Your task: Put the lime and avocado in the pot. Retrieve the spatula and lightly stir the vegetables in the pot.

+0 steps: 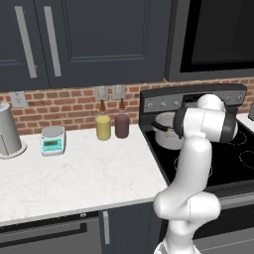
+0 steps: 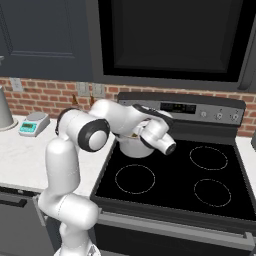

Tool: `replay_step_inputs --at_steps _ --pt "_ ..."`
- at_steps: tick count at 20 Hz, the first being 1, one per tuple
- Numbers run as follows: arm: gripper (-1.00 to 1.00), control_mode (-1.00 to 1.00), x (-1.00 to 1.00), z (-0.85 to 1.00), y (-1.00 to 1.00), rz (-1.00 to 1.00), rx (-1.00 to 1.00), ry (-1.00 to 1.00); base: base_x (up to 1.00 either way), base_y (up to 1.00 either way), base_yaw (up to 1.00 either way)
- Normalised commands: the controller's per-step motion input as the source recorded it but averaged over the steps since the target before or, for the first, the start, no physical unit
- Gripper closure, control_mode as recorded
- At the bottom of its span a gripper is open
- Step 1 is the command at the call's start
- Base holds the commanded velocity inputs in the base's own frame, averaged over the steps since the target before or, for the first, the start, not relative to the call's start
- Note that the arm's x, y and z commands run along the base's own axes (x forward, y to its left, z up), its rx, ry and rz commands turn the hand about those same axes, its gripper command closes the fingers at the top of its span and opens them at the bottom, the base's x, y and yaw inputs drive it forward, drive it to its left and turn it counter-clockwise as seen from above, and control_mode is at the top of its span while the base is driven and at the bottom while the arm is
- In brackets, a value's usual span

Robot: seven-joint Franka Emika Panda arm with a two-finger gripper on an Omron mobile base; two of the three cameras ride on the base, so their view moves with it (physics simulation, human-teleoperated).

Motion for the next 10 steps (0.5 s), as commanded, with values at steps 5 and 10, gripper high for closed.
replay_step_inputs --at_steps 5,10 --pt "1.0 -1.0 0.08 0.0 0.02 0.0 0.04 -0.06 0.0 0.0 0.0" --pt "1.0 -1.0 0.08 -0.01 0.0 0.0 0.01 -0.08 0.0 0.0 0.0"
